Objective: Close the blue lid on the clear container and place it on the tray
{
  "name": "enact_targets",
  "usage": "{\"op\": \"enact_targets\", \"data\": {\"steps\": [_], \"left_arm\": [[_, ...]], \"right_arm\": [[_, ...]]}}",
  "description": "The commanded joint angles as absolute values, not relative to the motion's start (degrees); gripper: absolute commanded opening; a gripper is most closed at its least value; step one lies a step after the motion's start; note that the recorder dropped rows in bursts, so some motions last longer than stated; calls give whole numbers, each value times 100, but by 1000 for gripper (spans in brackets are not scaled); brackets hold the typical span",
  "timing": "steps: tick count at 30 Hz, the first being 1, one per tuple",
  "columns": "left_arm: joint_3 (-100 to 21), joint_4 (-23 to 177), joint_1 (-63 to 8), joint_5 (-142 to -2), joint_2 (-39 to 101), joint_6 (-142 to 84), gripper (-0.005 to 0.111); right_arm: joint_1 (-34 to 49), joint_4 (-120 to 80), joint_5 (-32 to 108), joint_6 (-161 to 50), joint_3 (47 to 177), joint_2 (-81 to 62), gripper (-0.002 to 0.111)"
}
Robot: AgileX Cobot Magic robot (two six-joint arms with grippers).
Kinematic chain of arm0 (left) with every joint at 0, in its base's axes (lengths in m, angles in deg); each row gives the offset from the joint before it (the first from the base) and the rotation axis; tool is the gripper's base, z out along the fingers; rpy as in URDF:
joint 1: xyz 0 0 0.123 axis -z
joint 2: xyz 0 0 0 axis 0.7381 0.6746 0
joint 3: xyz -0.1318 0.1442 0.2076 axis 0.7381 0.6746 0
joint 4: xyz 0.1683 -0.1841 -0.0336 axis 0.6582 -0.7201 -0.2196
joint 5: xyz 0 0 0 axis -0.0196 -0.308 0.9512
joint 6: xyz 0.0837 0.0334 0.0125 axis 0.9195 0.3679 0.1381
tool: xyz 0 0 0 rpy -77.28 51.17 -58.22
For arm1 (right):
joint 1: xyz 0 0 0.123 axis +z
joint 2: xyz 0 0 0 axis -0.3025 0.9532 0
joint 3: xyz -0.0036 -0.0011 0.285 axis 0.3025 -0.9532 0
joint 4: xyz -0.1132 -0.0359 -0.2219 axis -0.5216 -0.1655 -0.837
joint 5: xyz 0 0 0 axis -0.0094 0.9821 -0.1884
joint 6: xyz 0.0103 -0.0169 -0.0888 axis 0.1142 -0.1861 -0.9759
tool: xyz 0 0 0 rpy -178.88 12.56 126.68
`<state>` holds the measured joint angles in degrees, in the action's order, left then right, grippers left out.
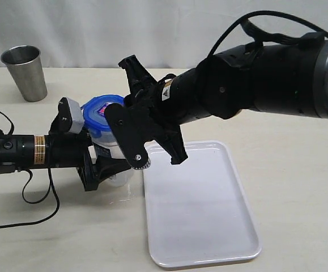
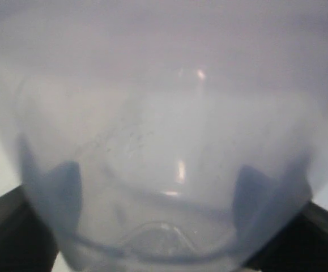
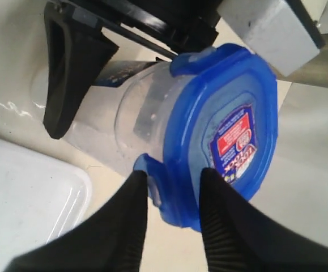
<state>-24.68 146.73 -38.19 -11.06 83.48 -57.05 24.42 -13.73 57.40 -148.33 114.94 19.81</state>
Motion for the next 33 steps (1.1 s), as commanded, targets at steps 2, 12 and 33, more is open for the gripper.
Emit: {"op": "enact_targets", "data": {"steps": [2,12,33], "left_arm": [[-2414,15150,-3756,-1233,8385,-5649,0],[-2414,14708,-3756,-989,8385,-3569,0],[-2414,14102,-3756,-233,8385,-746,0]], "right_arm": [[2451,-1368,5861,-14784,11268,2273,24],[2451,-517,5862,-14784,11268,1566,27],[2451,525,6208,-15262,11397,971,45]]}}
